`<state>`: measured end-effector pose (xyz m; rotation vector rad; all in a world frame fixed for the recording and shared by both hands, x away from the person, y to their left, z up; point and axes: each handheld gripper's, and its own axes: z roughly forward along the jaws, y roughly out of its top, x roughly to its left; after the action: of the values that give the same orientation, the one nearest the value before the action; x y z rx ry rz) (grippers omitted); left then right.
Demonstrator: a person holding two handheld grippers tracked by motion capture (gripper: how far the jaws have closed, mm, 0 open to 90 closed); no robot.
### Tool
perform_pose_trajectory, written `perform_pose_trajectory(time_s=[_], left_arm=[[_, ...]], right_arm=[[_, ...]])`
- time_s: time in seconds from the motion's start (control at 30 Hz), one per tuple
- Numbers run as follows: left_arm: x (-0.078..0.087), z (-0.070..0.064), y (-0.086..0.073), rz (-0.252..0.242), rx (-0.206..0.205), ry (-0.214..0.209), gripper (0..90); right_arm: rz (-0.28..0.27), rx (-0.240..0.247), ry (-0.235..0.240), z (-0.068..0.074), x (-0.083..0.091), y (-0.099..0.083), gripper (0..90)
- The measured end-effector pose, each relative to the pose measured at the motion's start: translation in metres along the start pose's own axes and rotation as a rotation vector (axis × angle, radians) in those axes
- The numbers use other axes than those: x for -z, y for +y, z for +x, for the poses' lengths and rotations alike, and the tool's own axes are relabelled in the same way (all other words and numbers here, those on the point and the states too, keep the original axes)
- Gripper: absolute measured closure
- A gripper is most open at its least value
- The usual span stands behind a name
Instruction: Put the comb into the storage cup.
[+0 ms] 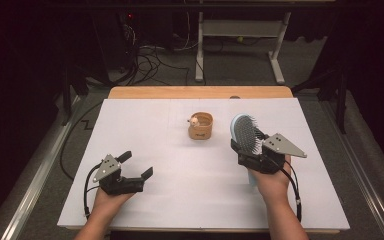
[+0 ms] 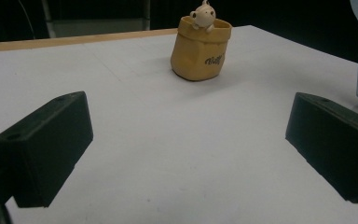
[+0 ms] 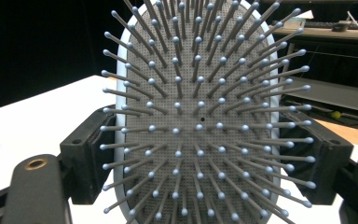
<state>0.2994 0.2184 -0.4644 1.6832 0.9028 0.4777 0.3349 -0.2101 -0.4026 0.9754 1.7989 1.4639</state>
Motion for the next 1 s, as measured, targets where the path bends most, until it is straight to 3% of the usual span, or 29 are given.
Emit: perform_pose_trajectory(time_s=[0.37,0.67,1.0], left_arm=[[-0.010,-0.004,0.017,0.015,-0.035,0.004,2.1],[-0.038,-0.008,0.036,0.012,-0.065,-0.028,0.0],[-0.050,-0.015,0.035,0.030,-0.067,-0.063,0.0]], right_arm=[[-0.005,0.000,0.000,-0.005,0.007,-0.004,20.7],[-0.007,0.006,0.001,-0.004,0.007,-0.002,20.6],[-0.013,0.000,-0.001,-0.006,0.008,-0.002,20.7]])
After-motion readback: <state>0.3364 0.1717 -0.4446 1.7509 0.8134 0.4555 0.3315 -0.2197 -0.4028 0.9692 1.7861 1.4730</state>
